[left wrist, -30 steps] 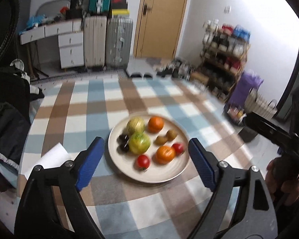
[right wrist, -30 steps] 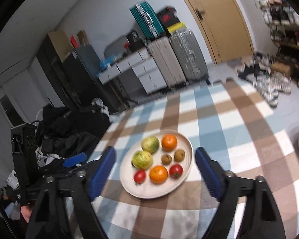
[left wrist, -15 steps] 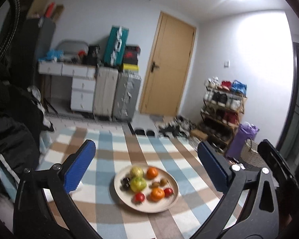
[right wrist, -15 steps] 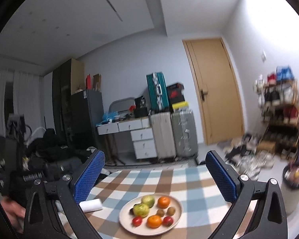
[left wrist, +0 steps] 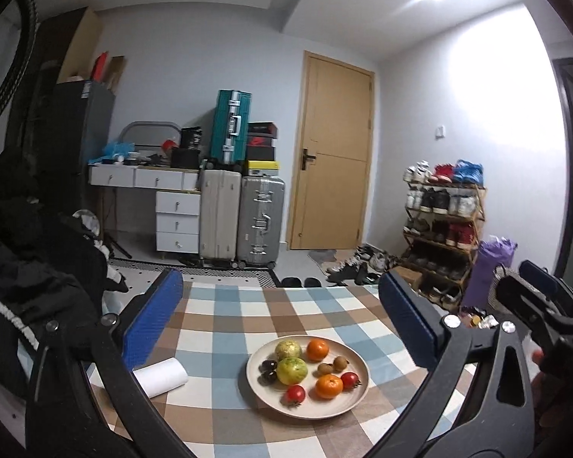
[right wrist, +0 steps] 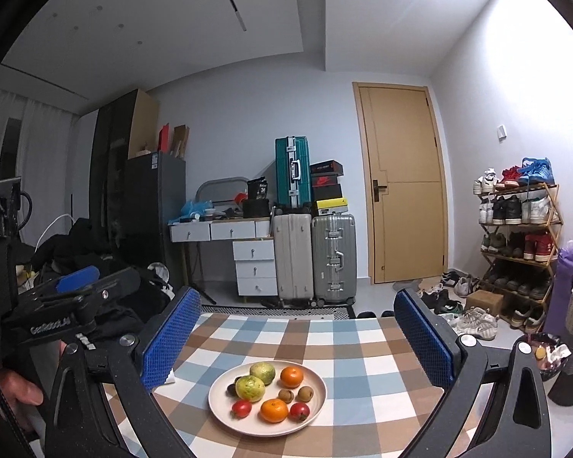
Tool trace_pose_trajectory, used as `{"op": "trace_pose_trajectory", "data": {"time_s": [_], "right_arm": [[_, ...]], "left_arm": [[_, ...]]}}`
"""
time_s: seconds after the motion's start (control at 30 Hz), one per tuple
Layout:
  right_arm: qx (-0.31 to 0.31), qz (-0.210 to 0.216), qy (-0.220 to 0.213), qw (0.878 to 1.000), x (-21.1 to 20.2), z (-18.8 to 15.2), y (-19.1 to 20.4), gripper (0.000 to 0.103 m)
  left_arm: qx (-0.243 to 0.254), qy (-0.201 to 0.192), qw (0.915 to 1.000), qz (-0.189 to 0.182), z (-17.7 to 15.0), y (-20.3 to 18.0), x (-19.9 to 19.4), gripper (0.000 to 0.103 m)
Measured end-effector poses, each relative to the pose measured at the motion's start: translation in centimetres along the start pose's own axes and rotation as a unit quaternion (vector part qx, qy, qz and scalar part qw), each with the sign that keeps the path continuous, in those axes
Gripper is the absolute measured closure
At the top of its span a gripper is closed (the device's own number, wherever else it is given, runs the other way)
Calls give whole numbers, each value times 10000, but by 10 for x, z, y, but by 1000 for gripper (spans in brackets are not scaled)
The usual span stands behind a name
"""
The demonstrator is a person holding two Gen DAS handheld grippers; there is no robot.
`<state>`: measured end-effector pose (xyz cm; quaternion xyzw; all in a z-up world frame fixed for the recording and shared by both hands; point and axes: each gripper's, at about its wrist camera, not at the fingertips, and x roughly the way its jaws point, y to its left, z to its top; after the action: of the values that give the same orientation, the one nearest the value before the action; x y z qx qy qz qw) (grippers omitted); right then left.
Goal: Organize fruits
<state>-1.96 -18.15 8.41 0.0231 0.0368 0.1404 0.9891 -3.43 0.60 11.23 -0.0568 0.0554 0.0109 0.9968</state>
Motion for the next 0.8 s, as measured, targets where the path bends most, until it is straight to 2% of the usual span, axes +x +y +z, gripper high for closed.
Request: {"op": "trace_pose_trajectory", "data": {"time_s": [0.1,0.27,0.37,0.53,0.8], "right_arm": [[-132,15,4,9999,2,-4,5,0],[-119,65,118,9998,12,-18,6,0],[-98,79,264,9996,25,-30,4,0],[-112,29,426,9990,52,-55,-3,0],[-243,5,695,9973,83,-95,-11,0]], "left_arm": [[-14,-47,10000,41,-10,8,1,1],[368,-146,9988,284,-32,11,10,1],[391,-174,9986,320,-48,15,22,1],[399,-24,9985,383,-72,20,57,1],[405,445,9976,355,-114,25,104,1]]}}
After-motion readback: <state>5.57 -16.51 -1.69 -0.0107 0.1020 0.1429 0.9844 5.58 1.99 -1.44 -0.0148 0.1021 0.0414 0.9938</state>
